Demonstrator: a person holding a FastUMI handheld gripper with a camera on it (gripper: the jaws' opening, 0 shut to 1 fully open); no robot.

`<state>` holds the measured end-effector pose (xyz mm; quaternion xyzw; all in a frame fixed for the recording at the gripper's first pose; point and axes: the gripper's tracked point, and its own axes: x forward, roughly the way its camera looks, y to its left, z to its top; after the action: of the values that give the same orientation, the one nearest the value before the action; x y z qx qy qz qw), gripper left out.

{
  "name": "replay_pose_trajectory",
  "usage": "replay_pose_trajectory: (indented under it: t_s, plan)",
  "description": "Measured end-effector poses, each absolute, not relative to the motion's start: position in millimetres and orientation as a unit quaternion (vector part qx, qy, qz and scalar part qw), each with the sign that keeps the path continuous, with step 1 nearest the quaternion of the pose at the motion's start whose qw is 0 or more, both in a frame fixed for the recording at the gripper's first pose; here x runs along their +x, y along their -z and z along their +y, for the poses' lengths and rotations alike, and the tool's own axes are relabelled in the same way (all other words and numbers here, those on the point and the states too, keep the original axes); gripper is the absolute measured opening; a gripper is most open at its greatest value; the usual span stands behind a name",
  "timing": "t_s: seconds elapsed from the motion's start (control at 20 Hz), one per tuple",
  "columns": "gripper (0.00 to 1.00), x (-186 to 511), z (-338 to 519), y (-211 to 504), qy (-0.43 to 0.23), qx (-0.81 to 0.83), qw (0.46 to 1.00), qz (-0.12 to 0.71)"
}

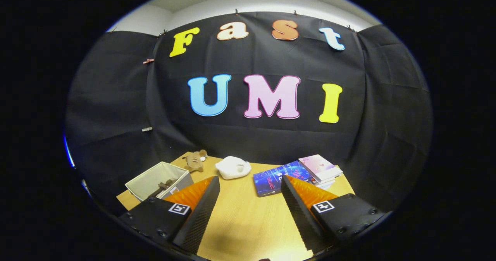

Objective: Open the storage box then place both shoes into the box .Put the left shoe in first, then the right shoe, with the right side of both shoes facing outward in a uniform manner.

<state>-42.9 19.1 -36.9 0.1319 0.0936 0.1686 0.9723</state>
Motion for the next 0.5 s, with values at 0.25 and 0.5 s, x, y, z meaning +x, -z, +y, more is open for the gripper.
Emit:
replay_pose_trajectory:
  t_s: [0.25,0.5]
  plan:
    - [0.98,-33,-27,56,-0.156,0.141,0.972,0.100]
    - [0.98,-26,-62,69,-0.146,0.140,0.974,0.105]
